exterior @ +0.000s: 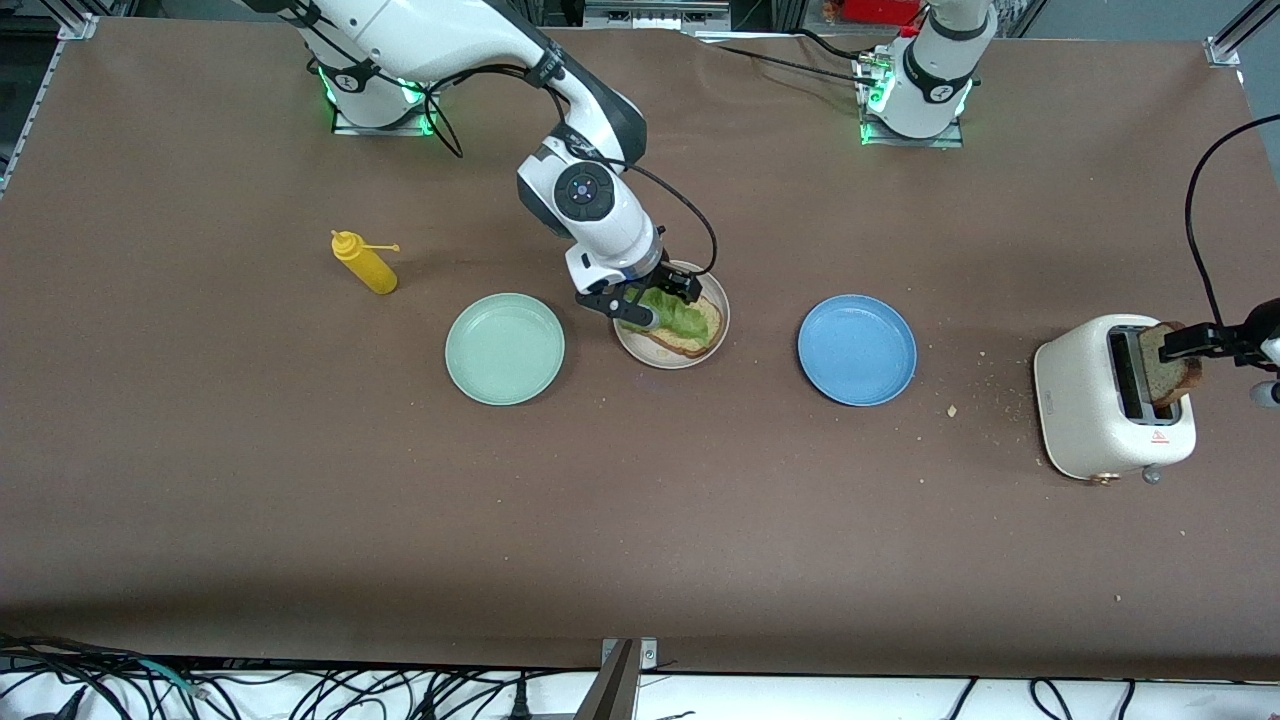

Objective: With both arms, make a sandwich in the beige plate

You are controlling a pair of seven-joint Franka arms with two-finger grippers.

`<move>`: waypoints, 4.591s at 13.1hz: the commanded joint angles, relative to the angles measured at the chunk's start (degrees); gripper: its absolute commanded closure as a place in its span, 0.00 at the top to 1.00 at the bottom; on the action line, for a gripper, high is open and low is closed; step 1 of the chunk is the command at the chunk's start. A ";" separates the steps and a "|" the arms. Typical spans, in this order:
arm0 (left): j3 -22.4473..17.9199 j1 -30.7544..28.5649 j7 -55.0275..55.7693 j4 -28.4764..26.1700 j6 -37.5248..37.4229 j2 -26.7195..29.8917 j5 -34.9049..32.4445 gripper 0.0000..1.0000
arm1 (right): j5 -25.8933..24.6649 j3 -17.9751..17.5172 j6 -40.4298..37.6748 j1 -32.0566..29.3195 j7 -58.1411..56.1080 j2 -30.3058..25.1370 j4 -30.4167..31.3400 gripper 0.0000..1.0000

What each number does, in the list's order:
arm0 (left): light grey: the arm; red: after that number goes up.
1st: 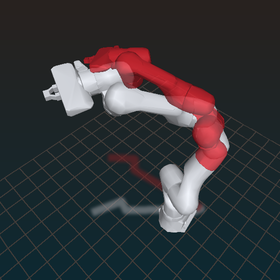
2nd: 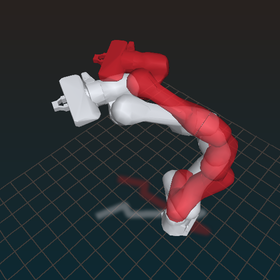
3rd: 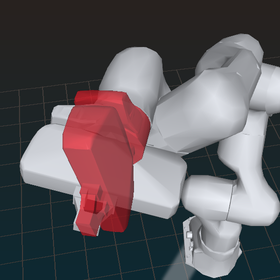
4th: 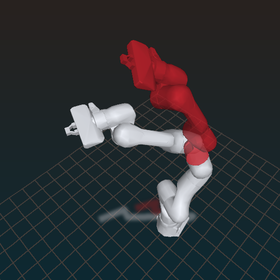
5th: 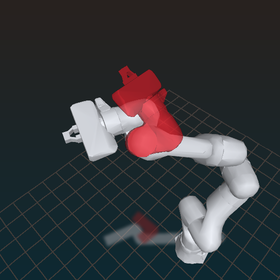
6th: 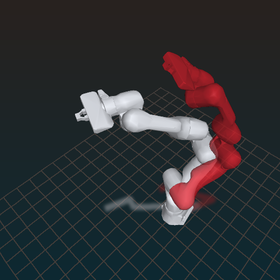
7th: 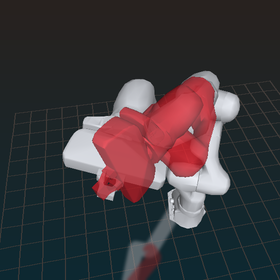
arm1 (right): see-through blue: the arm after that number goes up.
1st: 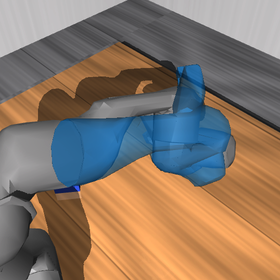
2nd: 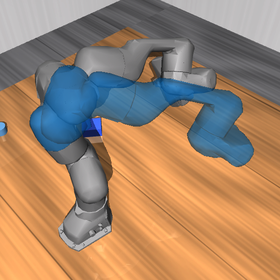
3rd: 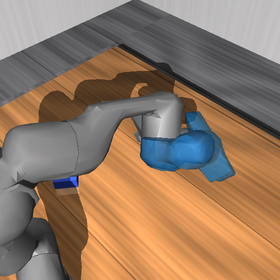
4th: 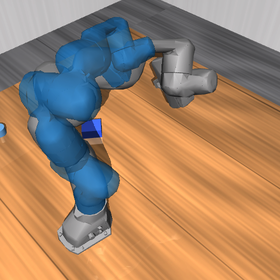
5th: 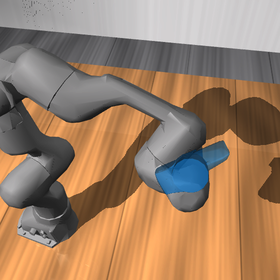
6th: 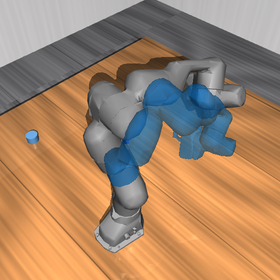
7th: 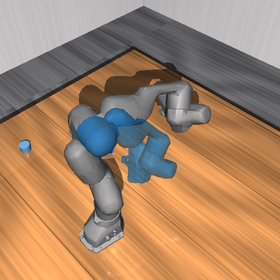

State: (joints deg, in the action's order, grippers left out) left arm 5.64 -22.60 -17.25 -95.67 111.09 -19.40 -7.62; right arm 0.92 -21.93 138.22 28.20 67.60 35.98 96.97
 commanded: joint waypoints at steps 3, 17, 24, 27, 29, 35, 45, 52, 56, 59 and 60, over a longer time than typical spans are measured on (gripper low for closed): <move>0.69 -2.10 -0.25 -5.32 6.07 0.59 -2.23 0.18 | -1.01 -0.83 -19.00 -10.85 -8.77 -13.63 1.03 1.00; 8.14 -1.49 -0.51 6.27 -14.73 5.86 -2.32 0.00 | -4.16 27.29 -40.75 -17.21 -59.16 -24.47 -6.71 1.00; 22.57 0.09 0.37 8.66 -22.40 3.42 8.36 0.00 | -1.10 31.60 -41.45 -17.74 -59.16 -24.29 -7.41 1.00; 22.58 4.29 7.98 8.22 -22.41 0.60 19.19 0.00 | -1.19 31.60 -41.45 -17.74 -59.08 -24.29 -7.41 1.00; 22.40 9.04 15.98 8.74 -21.63 -3.51 25.34 0.00 | -1.27 31.51 -41.10 -17.74 -58.99 -24.29 -7.50 1.00; 22.57 19.15 17.25 8.31 -9.07 -15.30 43.80 0.00 | -1.45 31.25 -41.71 -17.39 -59.43 -23.41 -10.48 1.00; 22.40 22.77 -8.14 -1.62 3.86 -22.52 60.88 0.00 | 7.51 32.04 -43.74 -17.74 -61.19 -24.38 -10.92 1.00; 21.87 21.89 -13.86 -5.05 5.36 -24.98 60.53 1.00 | 7.78 32.13 -43.30 -17.65 -61.10 -24.38 -11.01 1.00; 18.89 21.72 -13.51 -3.74 5.36 -22.36 56.07 1.00 | 7.78 32.13 -43.21 -17.65 -61.19 -24.38 -11.01 1.00; 18.36 21.28 -11.76 -2.94 5.10 -18.32 48.41 1.00 | 7.78 32.13 -43.21 -17.65 -61.10 -24.38 -10.93 1.00; 18.18 21.36 -10.97 -2.85 5.10 -16.82 45.87 1.00 | 7.78 32.04 -43.21 -17.65 -61.10 -24.38 -11.01 1.00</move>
State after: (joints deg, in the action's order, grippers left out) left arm 24.48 -1.66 -29.63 -97.48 116.57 -40.61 42.08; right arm 7.66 10.03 95.98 10.69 7.64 11.46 87.16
